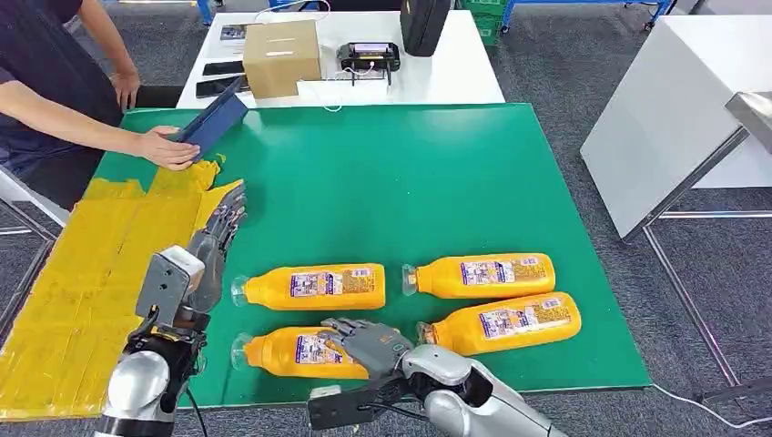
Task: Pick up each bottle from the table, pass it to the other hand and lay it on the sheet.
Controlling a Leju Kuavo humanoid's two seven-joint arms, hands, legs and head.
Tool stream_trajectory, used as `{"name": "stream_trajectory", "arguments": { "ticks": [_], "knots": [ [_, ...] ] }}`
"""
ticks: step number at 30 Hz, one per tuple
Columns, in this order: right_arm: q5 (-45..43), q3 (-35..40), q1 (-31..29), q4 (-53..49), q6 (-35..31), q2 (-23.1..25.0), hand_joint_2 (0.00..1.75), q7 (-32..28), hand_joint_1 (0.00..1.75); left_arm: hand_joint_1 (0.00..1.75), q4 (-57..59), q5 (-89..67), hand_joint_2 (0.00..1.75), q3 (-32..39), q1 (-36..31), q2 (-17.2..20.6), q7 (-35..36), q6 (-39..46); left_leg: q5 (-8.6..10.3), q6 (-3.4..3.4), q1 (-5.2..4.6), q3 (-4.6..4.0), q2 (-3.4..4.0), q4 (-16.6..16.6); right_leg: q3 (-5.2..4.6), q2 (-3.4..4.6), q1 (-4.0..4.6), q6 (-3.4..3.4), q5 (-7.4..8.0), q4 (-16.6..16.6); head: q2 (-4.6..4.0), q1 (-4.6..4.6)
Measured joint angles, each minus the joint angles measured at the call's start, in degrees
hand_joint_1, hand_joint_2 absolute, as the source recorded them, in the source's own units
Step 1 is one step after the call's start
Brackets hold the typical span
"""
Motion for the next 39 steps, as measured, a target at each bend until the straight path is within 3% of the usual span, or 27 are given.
{"name": "stream_trajectory", "arguments": {
  "ticks": [8, 16, 23, 24, 33, 39],
  "knots": [
    [13.98, 6.18, -5.65, 6.09, 1.79, 0.07, 1.75, 0.2, 1.75, 0.0, 1.35, 0.22, 0.0, -0.28, -1.92, -0.04, 0.57, 0.35, 0.03, 0.0, 0.0, 0.12, 0.02, 0.01, 0.07, 0.01, 0.0, 0.0, 0.01, 0.0, 0.0, -0.02],
    [17.66, 8.22, -8.23, 9.64, 2.14, -0.15, 1.75, -0.76, 1.75, 0.0, 2.6, 0.22, 0.0, -0.26, -3.02, -0.17, 0.66, 0.7, 0.02, -0.01, 0.01, 0.34, 0.1, 0.0, 0.13, 0.12, 0.0, -0.02, 0.02, 0.0, 0.0, 0.0],
    [14.4, 7.69, -9.1, 12.3, 2.23, -0.24, 1.75, -2.93, 1.75, 0.0, 3.12, 1.9, 0.0, -0.26, -3.94, -0.81, -0.35, 3.13, -0.04, -0.05, 0.02, 0.76, 0.09, -0.01, 0.01, 0.11, -0.02, -0.07, -0.04, -0.02, 0.0, -0.04],
    [13.48, 7.43, -9.11, 12.48, 2.23, -0.33, 1.75, -3.19, 1.75, 0.0, 3.12, 2.43, 1.75, -0.22, -3.95, -0.98, -0.57, 3.78, -0.03, -0.04, 0.01, 0.76, 0.06, -0.01, 0.03, 0.09, -0.03, -0.06, -0.04, -0.02, 0.0, -0.02],
    [2.03, 2.88, -6.67, 10.55, 0.28, -3.46, 1.75, -0.7, 1.75, 0.0, 2.69, 8.04, 1.75, 2.17, -2.67, -1.11, -2.62, 7.87, 0.02, 0.02, -0.06, 0.75, 0.01, 0.0, 0.66, 0.05, -0.08, 0.01, 0.03, -0.02, 0.0, 0.0],
    [0.52, 0.72, -4.9, 8.78, -0.57, -5.03, 1.75, -0.02, 1.75, 0.0, 1.94, 8.5, 1.75, 3.19, -1.65, -1.05, -2.8, 8.07, 0.02, 0.02, -0.05, 0.71, 0.01, 0.0, 0.59, 0.05, -0.08, 0.01, 0.02, -0.02, 0.0, -0.02]
  ]
}}
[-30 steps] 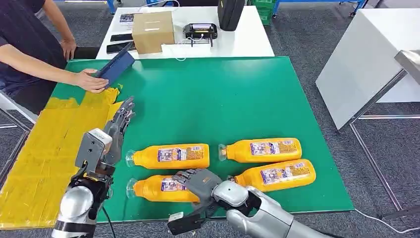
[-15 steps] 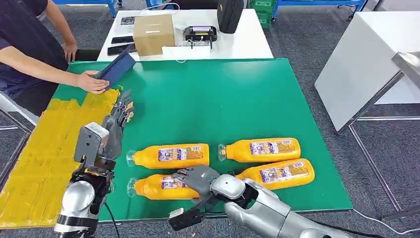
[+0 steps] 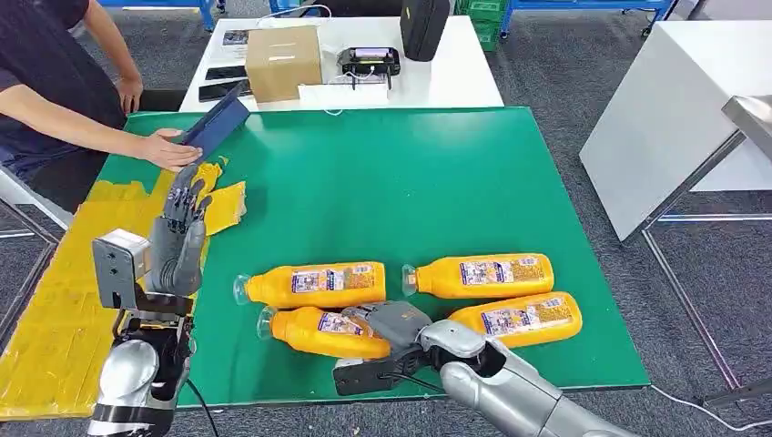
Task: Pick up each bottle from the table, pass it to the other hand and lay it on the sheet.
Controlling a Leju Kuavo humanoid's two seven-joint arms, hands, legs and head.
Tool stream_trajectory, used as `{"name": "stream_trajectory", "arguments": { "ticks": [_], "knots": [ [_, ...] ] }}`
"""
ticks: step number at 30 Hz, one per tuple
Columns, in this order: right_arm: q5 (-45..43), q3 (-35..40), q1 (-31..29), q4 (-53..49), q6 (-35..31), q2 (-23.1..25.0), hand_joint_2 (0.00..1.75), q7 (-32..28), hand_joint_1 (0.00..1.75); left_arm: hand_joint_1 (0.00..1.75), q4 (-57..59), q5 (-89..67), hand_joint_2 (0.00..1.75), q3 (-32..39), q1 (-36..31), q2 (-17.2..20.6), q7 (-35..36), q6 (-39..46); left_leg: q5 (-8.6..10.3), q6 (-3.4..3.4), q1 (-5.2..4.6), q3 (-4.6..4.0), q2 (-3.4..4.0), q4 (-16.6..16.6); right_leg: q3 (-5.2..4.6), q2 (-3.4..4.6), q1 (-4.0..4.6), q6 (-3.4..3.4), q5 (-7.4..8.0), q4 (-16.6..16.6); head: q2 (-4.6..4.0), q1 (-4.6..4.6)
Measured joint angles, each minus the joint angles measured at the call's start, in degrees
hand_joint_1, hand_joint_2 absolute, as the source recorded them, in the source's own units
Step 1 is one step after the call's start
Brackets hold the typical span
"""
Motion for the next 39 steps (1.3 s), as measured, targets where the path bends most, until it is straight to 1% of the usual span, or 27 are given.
{"name": "stream_trajectory", "arguments": {
  "ticks": [3, 5, 6, 8, 9, 10, 11, 13, 16, 19, 21, 22, 23, 26, 29, 35, 37, 39],
  "knots": [
    [-1.91, -0.8, 0.66, -0.76, -1.35, -0.46, 1.75, 0.96, 1.75, 0.0, -0.3, 0.13, 1.75, 0.13, 0.44, 0.0, -0.11, 0.33, 0.01, 0.01, 0.01, 0.0, 0.0, 0.0, 0.01, 0.0, 0.0, 0.0, 0.0, 0.0, 0.0, 0.0],
    [-4.9, -1.9, 1.65, -2.47, -2.82, -1.03, 1.75, 2.03, 1.75, 0.0, -0.83, 0.64, 1.75, 0.44, 0.87, 0.0, -0.44, 0.75, 0.02, 0.02, 0.01, -0.02, -0.01, 0.0, 0.02, 0.0, 0.0, 0.0, 0.0, 0.0, 0.0, 0.0],
    [-6.35, -2.81, 2.69, -3.6, -4.71, -1.16, 1.75, 2.03, 1.75, 0.0, -1.31, 0.81, 0.0, 0.7, 1.34, 0.0, -0.98, 1.61, 0.02, 0.02, 0.01, -0.04, -0.01, 0.0, 0.03, -0.01, 0.0, 0.0, 0.0, 0.0, 0.0, 0.02],
    [-7.04, -5.01, 6.05, -6.1, -9.52, -0.57, 1.75, 0.7, 1.75, 0.0, -2.49, 1.14, 0.0, 1.38, 2.62, -0.04, -2.1, 3.7, 0.02, 0.02, 0.01, -0.13, -0.02, 0.0, -0.01, -0.03, 0.01, 0.0, 0.0, 0.01, 0.0, 0.02],
    [-5.67, -6.75, 8.89, -8.08, -13.34, 0.07, 1.75, -0.38, 1.75, 0.0, -3.55, 1.22, 0.0, 1.94, 3.58, -0.13, -2.77, 5.61, 0.01, 0.02, 0.01, -0.26, -0.04, 0.0, -0.12, -0.03, 0.02, 0.01, 0.0, 0.02, 0.0, 0.05],
    [-4.38, -7.86, 10.87, -9.47, -15.83, 0.63, 1.75, -0.91, 1.75, 0.0, -4.32, 1.22, 0.0, 2.4, 4.25, -0.26, -3.1, 6.81, 0.01, 0.02, 0.01, -0.4, -0.06, 0.0, -0.24, -0.02, 0.03, 0.01, 0.0, 0.03, 0.0, 0.04],
    [-2.71, -9.51, 14.28, -12.32, -19.2, 1.94, 1.75, -2.12, 1.75, 0.0, -5.54, 1.1, 0.0, 3.02, 5.34, -0.46, -3.41, 8.52, 0.01, 0.02, 0.01, -0.59, -0.05, 0.0, -0.47, -0.01, 0.04, 0.02, 0.01, 0.04, 0.0, 0.02],
    [-1.84, -11.63, 18.23, -17.12, -22.35, 3.98, 1.75, -4.38, 1.75, 0.0, -6.83, 0.04, 0.0, 3.73, 6.52, -0.68, -3.35, 10.2, 0.0, 0.01, 0.04, -0.72, -0.05, 0.0, -0.65, -0.03, 0.08, 0.01, 0.0, 0.05, 0.0, 0.0],
    [-2.08, -14.73, 22.03, -23.06, -25.27, 6.21, 1.75, -8.4, 1.75, 0.0, -7.61, -0.55, 0.0, 3.87, 7.58, -0.96, -2.82, 11.3, -0.01, -0.01, 0.09, -0.78, -0.07, 0.0, -0.68, -0.1, 0.14, -0.02, -0.06, 0.06, 0.0, 0.0],
    [-2.53, -17.56, 25.61, -27.95, -26.18, 7.27, 1.75, -10.09, 1.75, 0.0, -8.02, -0.57, 0.0, 3.98, 8.16, -1.27, -2.69, 11.85, -0.01, -0.02, 0.08, -0.82, -0.08, -0.02, -0.69, -0.09, 0.12, -0.04, -0.07, 0.05, 0.0, 0.07],
    [-2.71, -18.75, 26.83, -30.35, -26.38, 8.24, 1.75, -10.64, 1.75, 0.0, -8.15, -0.55, 0.0, 4.09, 8.46, -1.38, -2.62, 12.22, -0.01, -0.01, 0.07, -0.84, -0.05, -0.01, -0.74, -0.07, 0.1, -0.02, -0.04, 0.05, 0.0, 0.0],
    [-2.75, -18.97, 26.95, -30.78, -26.38, 8.44, 1.75, -10.75, 1.75, 0.0, -8.17, -0.55, 1.75, 4.09, 8.43, -1.4, -2.62, 12.33, -0.01, -0.01, 0.07, -0.83, -0.03, -0.01, -0.75, -0.06, 0.1, -0.03, -0.03, 0.05, 0.0, 0.02],
    [-2.88, -19.25, 27.38, -31.12, -26.4, 8.52, 1.75, -11.03, 1.75, 0.0, -8.2, -0.5, 1.75, 4.09, 8.46, -1.44, -2.62, 12.35, 0.0, -0.01, 0.07, -0.82, -0.03, -0.01, -0.75, -0.07, 0.08, -0.03, -0.03, 0.05, 0.0, 0.02],
    [-4.63, -20.98, 29.2, -33.41, -27.71, 9.5, 1.75, -14.61, 1.75, 0.0, -8.54, 2.46, 1.75, 4.09, 8.83, -1.55, -2.28, 12.5, 0.02, 0.01, 0.06, -0.82, -0.07, -0.01, -0.74, -0.08, 0.08, -0.01, -0.02, 0.05, 0.0, 0.0],
    [-4.83, -21.99, 30.42, -36.36, -30.18, 10.29, 1.75, -17.35, 1.75, 0.0, -8.57, 12.16, 1.75, 3.33, 9.39, -1.55, 0.89, 8.03, 0.02, 0.01, 0.06, -0.82, -0.04, 0.0, -0.74, -0.08, 0.09, -0.01, -0.02, 0.05, 0.0, 0.0],
    [-4.81, -22.97, 31.57, -39.34, -30.75, 10.84, 1.75, -17.62, 1.75, 0.0, -8.57, 15.72, 1.75, 2.03, 9.9, -1.51, 2.03, 5.66, 0.02, 0.01, 0.06, -0.83, -0.02, -0.01, -0.76, -0.06, 0.1, -0.02, -0.03, 0.05, 0.0, 0.0],
    [-4.72, -23.01, 31.59, -39.54, -30.71, 10.82, 1.75, -17.64, 1.75, 0.0, -8.59, 20.49, 1.75, 1.32, 10.25, -1.27, 3.63, 2.29, 0.02, 0.01, 0.07, -0.83, -0.03, -0.01, -0.74, -0.08, 0.1, -0.02, -0.03, 0.05, 0.0, 0.02],
    [-4.76, -23.26, 31.58, -39.65, -30.09, 10.82, 1.75, -17.38, 1.75, 0.0, -8.63, 27.09, 1.75, 0.39, 11.04, -0.85, 4.99, -3.22, 0.01, 0.0, 0.07, -0.84, -0.03, -0.01, -0.75, -0.06, 0.1, -0.02, -0.03, 0.05, 0.0, 0.02]
  ]
}}
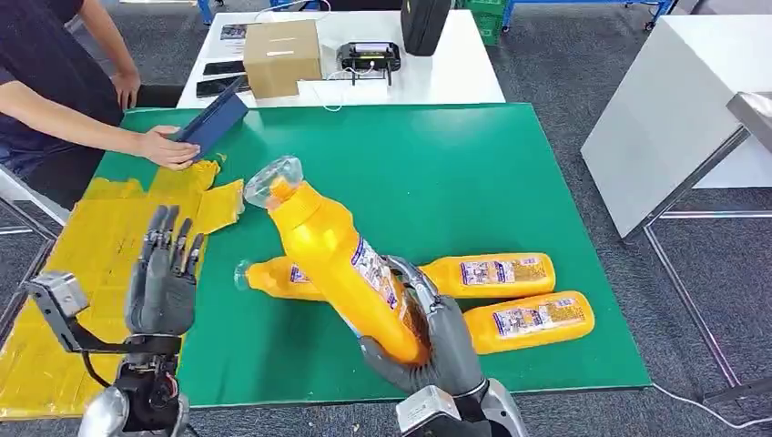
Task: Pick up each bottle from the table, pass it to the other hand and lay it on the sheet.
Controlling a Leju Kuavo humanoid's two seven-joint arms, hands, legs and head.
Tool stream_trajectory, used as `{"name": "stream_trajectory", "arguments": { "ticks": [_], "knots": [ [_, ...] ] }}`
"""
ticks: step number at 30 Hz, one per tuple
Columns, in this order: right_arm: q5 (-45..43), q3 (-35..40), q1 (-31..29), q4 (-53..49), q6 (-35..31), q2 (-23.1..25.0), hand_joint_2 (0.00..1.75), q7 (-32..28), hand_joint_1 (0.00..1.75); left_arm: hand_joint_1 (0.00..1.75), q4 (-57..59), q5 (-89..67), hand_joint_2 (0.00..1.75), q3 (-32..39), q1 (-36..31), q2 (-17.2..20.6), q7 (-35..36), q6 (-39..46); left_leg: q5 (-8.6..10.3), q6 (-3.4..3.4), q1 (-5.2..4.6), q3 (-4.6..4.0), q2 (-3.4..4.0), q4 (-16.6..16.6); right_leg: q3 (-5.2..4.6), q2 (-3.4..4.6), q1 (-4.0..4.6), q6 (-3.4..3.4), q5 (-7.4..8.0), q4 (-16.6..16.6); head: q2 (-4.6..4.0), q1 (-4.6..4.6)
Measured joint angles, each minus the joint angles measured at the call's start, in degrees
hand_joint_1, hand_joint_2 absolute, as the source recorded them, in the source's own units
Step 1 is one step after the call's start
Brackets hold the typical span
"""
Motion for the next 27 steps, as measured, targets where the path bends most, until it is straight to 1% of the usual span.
{"name": "stream_trajectory", "arguments": {
  "ticks": [3, 7, 12, 16, 21, 27],
  "knots": [
    [-0.46, -0.55, -0.01, 0.0, 0.85, -0.61, 1.75, 0.9, 1.75, 0.0, -0.55, 5.73, 1.75, -1.96, 1.71, 0.94, 0.46, -7.43, -0.01, -0.01, -0.01, 0.0, 0.01, 0.0, -0.01, 0.0, -0.02, 0.0, 0.0, 0.0, 0.0, -0.02],
    [-0.87, -0.61, -0.25, 0.0, 1.31, -2.54, 1.75, 1.36, 1.75, 0.0, -1.22, 3.61, 1.75, -4.94, 3.93, 2.16, -0.61, -12.58, -0.01, -0.01, -0.02, -0.05, 0.0, 0.0, -0.03, -0.02, -0.02, 0.0, 0.0, 0.0, 0.0, 0.0],
    [-0.65, -0.24, -1.83, 0.15, 4.88, -3.52, 1.75, 2.64, 1.75, 0.0, -1.31, 1.78, 1.75, -8.42, 4.42, 2.6, -0.77, -14.15, -0.01, -0.01, -0.01, -0.04, 0.0, 0.0, -0.02, -0.01, -0.01, 0.01, 0.0, 0.0, 0.0, -0.02],
    [1.79, 1.11, -2.44, 1.29, 8.43, -2.8, 1.75, 2.69, 1.75, 0.0, -1.64, 1.71, 1.75, -10.31, 4.42, 2.86, -1.01, -14.76, 0.0, -0.01, 0.02, -0.03, 0.0, 0.0, -0.01, -0.01, 0.04, 0.0, 0.01, 0.0, 0.0, -0.02],
    [3.8, 3.04, -3.19, 2.58, 10.09, -2.45, 1.75, 2.14, 1.75, 0.0, -2.56, -1.26, 1.75, -11.49, 4.4, 3.19, -1.95, -15.05, -0.01, -0.02, 0.02, -0.05, 0.0, 0.0, -0.02, -0.01, 0.03, 0.0, 0.0, 0.01, 0.0, -0.02],
    [5.84, 6.23, -6.21, 3.37, 13.18, -2.25, 1.75, 1.7, 1.75, 0.0, -2.71, -1.61, 1.75, -12.02, 4.17, 3.26, -2.3, -15.14, -0.01, -0.01, 0.01, -0.06, 0.0, 0.0, -0.03, -0.01, 0.02, 0.0, 0.0, 0.01, 0.0, 0.0]
  ]
}}
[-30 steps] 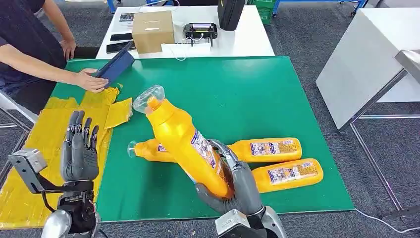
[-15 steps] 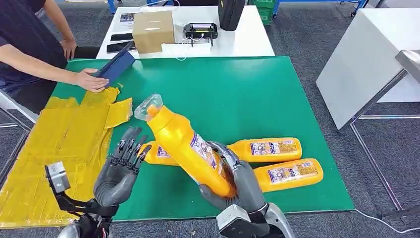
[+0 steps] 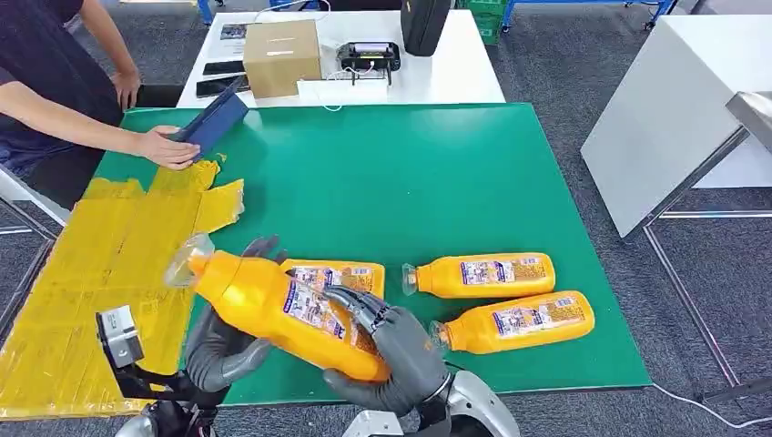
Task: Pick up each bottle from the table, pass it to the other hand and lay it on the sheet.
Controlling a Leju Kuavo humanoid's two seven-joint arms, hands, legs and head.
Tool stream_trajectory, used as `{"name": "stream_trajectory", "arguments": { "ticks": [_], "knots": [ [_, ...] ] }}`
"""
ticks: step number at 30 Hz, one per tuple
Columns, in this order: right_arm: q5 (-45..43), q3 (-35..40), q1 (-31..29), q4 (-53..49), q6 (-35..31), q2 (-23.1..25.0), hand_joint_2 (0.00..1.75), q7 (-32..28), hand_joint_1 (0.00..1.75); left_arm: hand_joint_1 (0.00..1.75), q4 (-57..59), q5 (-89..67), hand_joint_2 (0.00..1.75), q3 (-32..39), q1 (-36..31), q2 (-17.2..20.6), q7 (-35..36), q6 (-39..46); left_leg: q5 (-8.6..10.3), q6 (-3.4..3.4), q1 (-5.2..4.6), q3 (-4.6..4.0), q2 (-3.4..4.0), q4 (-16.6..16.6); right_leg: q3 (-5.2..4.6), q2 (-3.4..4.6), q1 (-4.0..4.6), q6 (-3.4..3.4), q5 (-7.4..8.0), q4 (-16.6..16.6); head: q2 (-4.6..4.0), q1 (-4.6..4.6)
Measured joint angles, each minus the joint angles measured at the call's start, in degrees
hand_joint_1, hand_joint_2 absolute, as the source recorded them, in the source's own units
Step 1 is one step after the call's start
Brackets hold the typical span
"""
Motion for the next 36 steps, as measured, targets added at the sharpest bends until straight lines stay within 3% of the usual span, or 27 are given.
{"name": "stream_trajectory", "arguments": {
  "ticks": [1, 2, 3, 19, 20, 21, 29, 30, 36],
  "knots": [
    [0.22, 0.83, -0.62, 0.26, 0.46, 0.02, 1.75, -0.09, 1.75, 0.0, 0.0, 0.18, 1.75, 0.0, -0.11, 0.0, -0.07, 0.0, 0.01, 0.01, 0.0, 0.01, 0.0, 0.0, 0.01, 0.0, 0.0, 0.0, 0.0, 0.0, 0.0, -0.02],
    [0.46, 1.64, -1.28, 0.46, 0.76, 0.04, 1.75, -0.24, 1.75, 0.94, 0.0, 0.33, 1.75, -0.02, -0.22, 0.0, -0.04, -0.02, 0.01, 0.01, 0.0, 0.02, 0.0, 0.0, 0.01, 0.0, 0.0, 0.0, 0.0, 0.0, 0.0, 0.0],
    [0.61, 2.46, -1.84, 0.78, 0.95, 0.15, 1.75, -0.28, 1.75, 1.75, 0.0, 0.43, 1.75, -0.06, -0.22, 0.0, 0.0, -0.06, 0.01, 0.01, 0.0, 0.02, 0.01, 0.0, 0.0, 0.0, 0.01, 0.0, 0.0, 0.0, 0.0, -0.02],
    [1.44, 5.64, -4.91, 3.82, 0.15, 0.17, 1.75, -0.06, 1.75, 1.75, 0.0, 0.19, 1.75, -0.02, -0.28, 0.37, -1.05, -0.59, 0.01, 0.01, 0.0, 0.0, 0.0, 0.0, -0.02, 0.0, 0.01, 0.0, 0.0, 0.0, 0.0, 0.0],
    [1.9, 5.68, -4.76, 3.93, -0.53, 0.17, 1.75, 0.13, 0.99, 1.75, 0.0, -0.48, 1.75, -0.02, -0.24, 0.31, -1.27, -0.33, 0.01, 0.01, 0.0, 0.0, 0.0, 0.0, -0.02, 0.0, 0.01, 0.0, 0.0, 0.0, 0.0, 0.0],
    [2.38, 5.68, -4.6, 4.04, -1.21, 0.17, 1.75, 0.26, 0.0, 1.75, -0.07, -1.27, 1.75, -0.02, -0.14, 0.13, -1.31, 0.13, 0.01, 0.01, 0.0, 0.01, 0.0, 0.0, -0.02, 0.0, 0.0, 0.0, 0.0, 0.0, 0.0, -0.02],
    [9.47, 1.83, -2.05, 4.09, -5.71, 0.11, 1.75, 8.09, 0.0, 1.75, -1.71, -28.32, 1.75, 1.29, -0.97, -0.59, -6.25, 11.74, 0.01, 0.01, 0.0, 0.01, 0.0, 0.0, -0.02, 0.0, 0.01, 0.0, 0.0, 0.0, 0.0, 0.0],
    [10.24, 0.83, -1.85, 4.0, -5.94, 0.17, 0.0, 8.74, 0.0, 1.75, -1.86, -31.78, 1.75, 1.83, -1.19, -0.59, -6.53, 12.93, 0.01, 0.01, 0.0, 0.01, 0.0, 0.0, -0.02, 0.0, 0.01, 0.0, 0.01, 0.0, 0.0, -0.02],
    [13.42, -6.03, -1.59, 2.56, -7.54, -0.81, 0.0, 11.48, 0.0, 1.75, -1.92, -57.37, 1.75, 6.68, -2.41, -0.46, -8.63, 22.16, 0.02, 0.02, 0.0, 0.02, 0.0, 0.01, 0.01, 0.0, 0.0, 0.01, 0.01, 0.0, 0.0, 0.0]
  ]
}}
